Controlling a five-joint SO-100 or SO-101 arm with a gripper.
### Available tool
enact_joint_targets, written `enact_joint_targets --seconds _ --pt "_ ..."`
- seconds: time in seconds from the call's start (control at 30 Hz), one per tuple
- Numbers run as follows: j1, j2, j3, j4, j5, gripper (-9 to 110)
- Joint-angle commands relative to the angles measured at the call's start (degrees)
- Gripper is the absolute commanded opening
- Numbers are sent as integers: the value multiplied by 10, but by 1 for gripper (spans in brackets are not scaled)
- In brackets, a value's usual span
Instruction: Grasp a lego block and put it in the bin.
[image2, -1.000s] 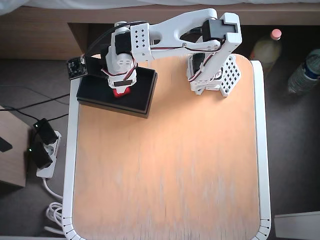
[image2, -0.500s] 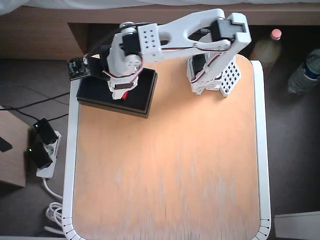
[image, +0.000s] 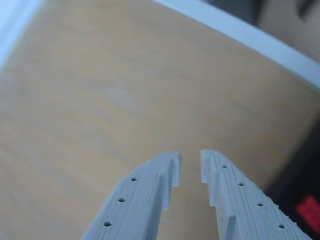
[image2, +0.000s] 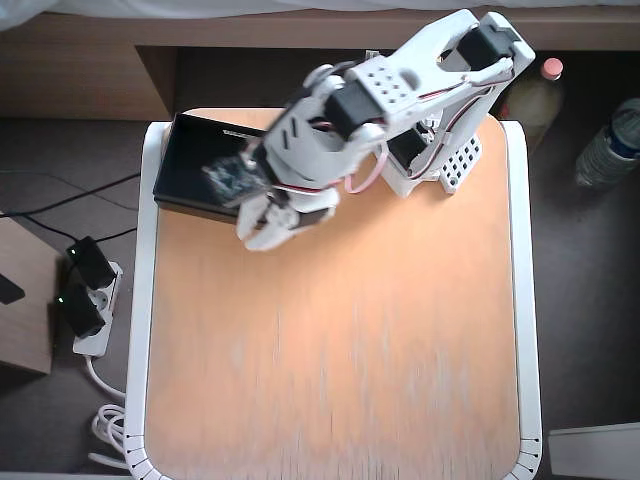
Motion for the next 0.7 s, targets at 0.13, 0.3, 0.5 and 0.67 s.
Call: enact_joint_targets --seconds 0.13,0.3,0.5,0.67 --pt "-160 121 -34 -3 8 0" --pt "-244 211 69 -4 33 0" --pt "-311 301 193 -4 40 0" --pt "-350 341 273 -4 33 0"
